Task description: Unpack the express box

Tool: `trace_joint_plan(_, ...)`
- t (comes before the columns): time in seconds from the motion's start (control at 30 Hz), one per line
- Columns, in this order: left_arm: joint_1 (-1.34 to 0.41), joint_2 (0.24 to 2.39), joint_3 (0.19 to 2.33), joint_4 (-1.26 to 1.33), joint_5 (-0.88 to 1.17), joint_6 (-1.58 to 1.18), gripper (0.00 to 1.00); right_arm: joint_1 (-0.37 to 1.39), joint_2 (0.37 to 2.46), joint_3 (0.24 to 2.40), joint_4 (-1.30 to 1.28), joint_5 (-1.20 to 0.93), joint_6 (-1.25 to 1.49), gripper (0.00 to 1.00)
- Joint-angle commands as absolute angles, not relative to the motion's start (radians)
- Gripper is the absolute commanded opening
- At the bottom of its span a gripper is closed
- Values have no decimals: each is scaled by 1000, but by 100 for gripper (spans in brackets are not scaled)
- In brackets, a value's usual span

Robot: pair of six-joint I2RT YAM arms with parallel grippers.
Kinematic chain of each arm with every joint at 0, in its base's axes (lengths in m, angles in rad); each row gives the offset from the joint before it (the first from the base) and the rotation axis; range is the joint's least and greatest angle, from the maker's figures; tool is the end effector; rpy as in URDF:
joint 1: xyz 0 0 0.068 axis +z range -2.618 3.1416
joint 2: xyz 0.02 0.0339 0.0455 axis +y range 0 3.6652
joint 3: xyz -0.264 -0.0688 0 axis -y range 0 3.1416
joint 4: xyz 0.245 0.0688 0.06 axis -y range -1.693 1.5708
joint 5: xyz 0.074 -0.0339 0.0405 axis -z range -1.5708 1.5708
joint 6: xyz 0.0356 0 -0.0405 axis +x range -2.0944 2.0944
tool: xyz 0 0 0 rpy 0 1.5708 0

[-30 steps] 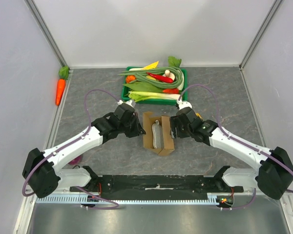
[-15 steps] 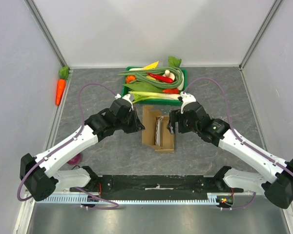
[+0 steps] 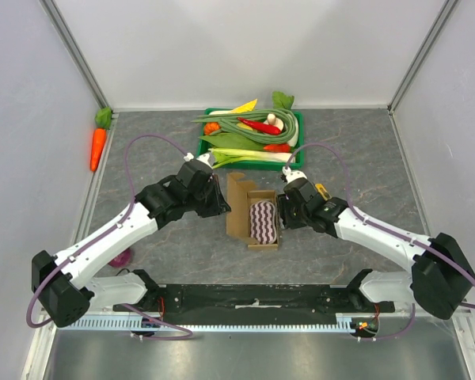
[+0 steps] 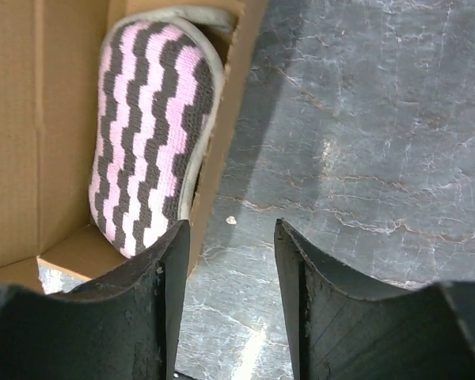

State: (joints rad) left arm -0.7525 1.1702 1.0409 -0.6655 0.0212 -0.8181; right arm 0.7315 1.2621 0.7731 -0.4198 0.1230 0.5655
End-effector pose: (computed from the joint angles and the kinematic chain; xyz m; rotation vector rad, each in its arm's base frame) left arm 0.1780 -0.1677 0.3063 -0.0713 2.5055 -0.7431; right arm 0.1901 0.1647 0.2167 -0.1554 2.5094 0.3984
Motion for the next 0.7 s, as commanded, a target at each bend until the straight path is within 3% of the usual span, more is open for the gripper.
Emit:
trace_joint_plan(0.0, -752, 1137, 1065, -684, -26, -798, 2, 735, 1247, 758, -385, 169, 598, 53)
trace_joint_plan(0.13, -750, 1124, 1046, -693, -34, -814, 2, 735, 1213, 768, -400, 179, 598, 58)
trace_joint_plan(0.3, -752, 1101, 1031, -692, -41, -819, 19, 735, 1184, 795, -436, 169, 597, 69)
trace_joint_plan(0.33, -750, 1092, 1028, -693, -46, -819, 29, 735, 1178, 801, -445, 167, 597, 73)
trace_joint_plan(0.43, -752, 1078, 1012, -693, -60, -818, 40, 735, 1161, 814, -462, 167, 603, 77)
trace_joint_plan(0.67, -749, 1055, 951, -715, -87, -818, 47, 735, 1158, 868, -474, 43, 574, 77)
